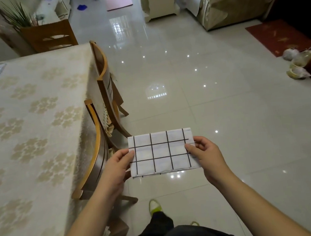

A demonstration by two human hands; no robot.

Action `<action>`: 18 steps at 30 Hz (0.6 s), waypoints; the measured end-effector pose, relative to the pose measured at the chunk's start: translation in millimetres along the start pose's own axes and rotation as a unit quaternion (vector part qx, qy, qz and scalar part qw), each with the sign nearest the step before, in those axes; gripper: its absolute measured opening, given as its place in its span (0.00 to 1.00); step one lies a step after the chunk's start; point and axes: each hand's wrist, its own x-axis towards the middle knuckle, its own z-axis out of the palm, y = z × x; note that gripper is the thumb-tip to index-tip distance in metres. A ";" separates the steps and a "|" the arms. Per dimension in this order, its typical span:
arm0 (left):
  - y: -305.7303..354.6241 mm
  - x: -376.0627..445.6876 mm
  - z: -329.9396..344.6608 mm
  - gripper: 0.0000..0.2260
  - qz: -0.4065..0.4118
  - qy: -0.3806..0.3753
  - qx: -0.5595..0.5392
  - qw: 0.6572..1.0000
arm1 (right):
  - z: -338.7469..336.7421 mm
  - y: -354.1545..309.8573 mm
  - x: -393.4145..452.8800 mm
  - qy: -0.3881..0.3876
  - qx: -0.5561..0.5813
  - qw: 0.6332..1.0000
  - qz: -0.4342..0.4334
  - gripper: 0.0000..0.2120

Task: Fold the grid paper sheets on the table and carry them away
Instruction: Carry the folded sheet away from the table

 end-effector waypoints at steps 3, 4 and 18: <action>7.8 25.2 -8.1 0.07 0.001 0.022 -0.015 1.000 | 16.1 -4.8 25.4 -0.011 -0.011 1.000 0.010 0.10; 10.1 35.4 -10.8 0.07 0.000 0.031 -0.022 0.999 | 21.7 -7.5 34.6 -0.014 -0.015 1.000 0.013 0.10; 105.3 186.1 -49.5 0.05 0.055 0.031 -0.038 0.997 | 117.4 -87.2 182.5 -0.029 -0.085 0.996 -0.014 0.08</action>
